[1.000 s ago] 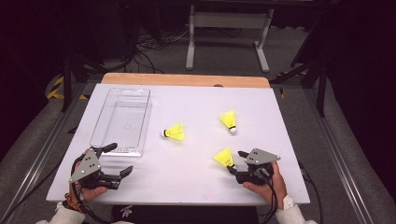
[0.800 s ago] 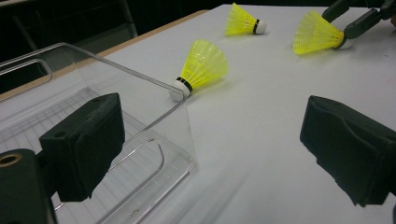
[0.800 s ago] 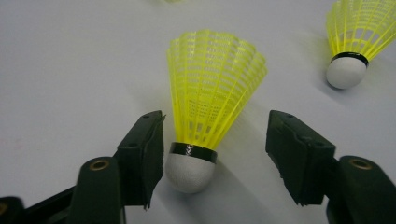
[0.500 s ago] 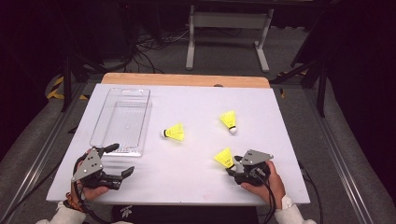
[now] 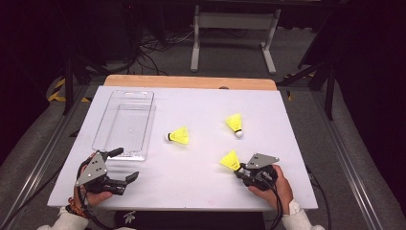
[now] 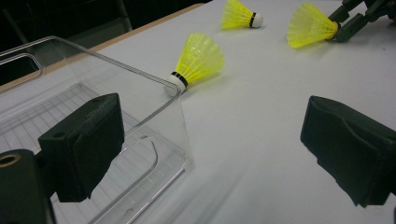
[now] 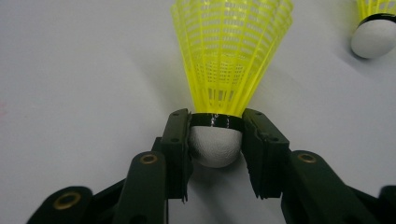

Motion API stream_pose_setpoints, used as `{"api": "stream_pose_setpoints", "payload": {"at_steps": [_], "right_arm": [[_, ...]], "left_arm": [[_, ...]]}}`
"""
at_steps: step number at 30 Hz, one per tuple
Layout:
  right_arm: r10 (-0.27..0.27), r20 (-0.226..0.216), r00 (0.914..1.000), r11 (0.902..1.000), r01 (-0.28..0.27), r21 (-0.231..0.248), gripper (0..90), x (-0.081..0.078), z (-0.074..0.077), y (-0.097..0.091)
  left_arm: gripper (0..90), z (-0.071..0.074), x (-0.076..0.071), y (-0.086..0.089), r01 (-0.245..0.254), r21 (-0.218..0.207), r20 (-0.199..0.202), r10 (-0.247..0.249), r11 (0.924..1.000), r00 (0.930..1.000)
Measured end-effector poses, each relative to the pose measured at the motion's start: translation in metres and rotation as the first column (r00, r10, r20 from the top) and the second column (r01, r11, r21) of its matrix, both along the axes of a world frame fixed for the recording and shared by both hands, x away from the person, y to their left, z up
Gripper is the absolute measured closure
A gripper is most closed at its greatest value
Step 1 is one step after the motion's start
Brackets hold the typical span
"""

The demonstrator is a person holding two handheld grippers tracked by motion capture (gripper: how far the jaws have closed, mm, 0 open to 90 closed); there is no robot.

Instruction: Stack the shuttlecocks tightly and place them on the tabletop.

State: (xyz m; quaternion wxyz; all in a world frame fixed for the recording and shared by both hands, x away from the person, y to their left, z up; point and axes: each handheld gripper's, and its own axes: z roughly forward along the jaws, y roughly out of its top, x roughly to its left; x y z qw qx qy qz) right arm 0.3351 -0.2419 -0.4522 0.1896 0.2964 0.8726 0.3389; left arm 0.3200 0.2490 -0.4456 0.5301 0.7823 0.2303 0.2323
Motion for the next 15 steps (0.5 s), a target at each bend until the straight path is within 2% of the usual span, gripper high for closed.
{"api": "stream_pose_setpoints", "payload": {"at_steps": [8, 15], "right_arm": [[-0.019, 0.046, 0.9988, 0.9997, 0.018, 0.015, 65.0, -0.0013, 0.0049, -0.0008], [-0.003, 0.076, 0.9971, 0.9995, 0.001, 0.032, 65.1, -0.0044, 0.0094, 0.0025]], "left_arm": [[7.1, -0.0003, 0.0003, -0.0008, 0.002, 0.004, 0.000, -0.002, 1.0000, 1.0000], [7.2, -0.0006, 0.0002, -0.0015, 0.005, 0.004, -0.006, -0.005, 1.0000, 1.0000]]}}
